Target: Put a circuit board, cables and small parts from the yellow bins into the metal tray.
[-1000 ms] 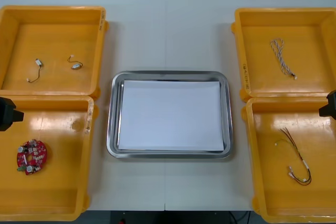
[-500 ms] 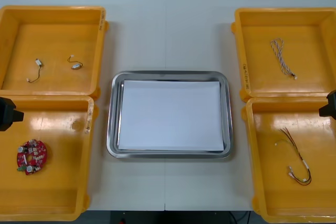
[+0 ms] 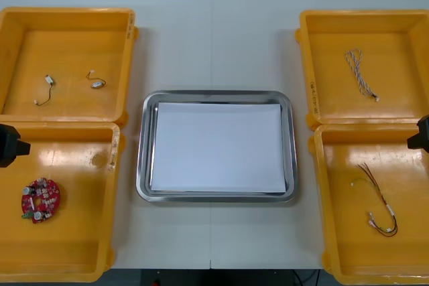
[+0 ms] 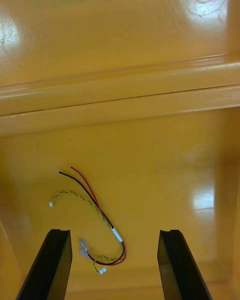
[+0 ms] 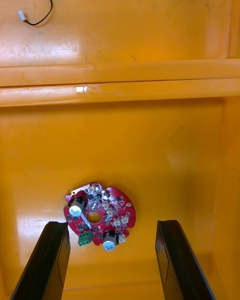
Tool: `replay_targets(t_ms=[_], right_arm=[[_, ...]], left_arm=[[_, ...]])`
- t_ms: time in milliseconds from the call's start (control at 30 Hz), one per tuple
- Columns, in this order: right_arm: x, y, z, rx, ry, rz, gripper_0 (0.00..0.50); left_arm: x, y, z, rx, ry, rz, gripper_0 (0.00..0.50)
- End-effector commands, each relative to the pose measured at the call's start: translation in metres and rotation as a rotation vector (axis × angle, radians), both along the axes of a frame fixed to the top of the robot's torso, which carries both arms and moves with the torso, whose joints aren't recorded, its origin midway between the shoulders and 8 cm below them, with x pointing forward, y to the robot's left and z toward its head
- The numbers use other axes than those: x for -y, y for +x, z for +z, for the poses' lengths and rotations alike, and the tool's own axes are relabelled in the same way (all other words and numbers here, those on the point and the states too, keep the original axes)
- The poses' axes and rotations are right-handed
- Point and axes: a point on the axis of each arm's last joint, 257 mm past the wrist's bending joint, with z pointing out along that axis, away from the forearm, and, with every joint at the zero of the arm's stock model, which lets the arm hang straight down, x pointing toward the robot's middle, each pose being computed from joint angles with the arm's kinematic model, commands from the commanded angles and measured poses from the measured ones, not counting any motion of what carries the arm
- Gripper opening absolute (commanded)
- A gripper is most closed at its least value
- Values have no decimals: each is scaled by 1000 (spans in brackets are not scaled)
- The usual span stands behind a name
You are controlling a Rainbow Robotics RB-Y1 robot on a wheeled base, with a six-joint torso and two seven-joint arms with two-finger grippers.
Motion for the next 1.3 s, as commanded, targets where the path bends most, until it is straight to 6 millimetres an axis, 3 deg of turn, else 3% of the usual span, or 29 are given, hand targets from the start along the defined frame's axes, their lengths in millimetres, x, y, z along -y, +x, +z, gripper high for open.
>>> replay_targets(t_ms=[33,67,100,133,233,400,867,1300], right_arm=[[1,3,11,35,-23,49,500],[0,5,14,45,-18,47,500],[0,5,13,44,-17,47,500],[-1,6,14,50,-10,45,500],[-1,11,26,93,-15,41,500],[-2,9,22,88,-14,39,500],[-2,-14,-4,51,-13,48,500],[-4,-39,-26,54,-27,62,500]], left_arm=[[-8,7,16,22,99,-82,500],[-8,7,16,22,99,-82,500],[-6,-4,-8,-38,70,-74,500],[-7,-6,-11,-48,64,-71,500],[-8,-4,-6,-38,67,-71,500],[-8,-4,-2,-42,74,-83,500],[-17,-9,1,-47,185,-247,500],[-31,-18,-9,-37,290,-421,500]])
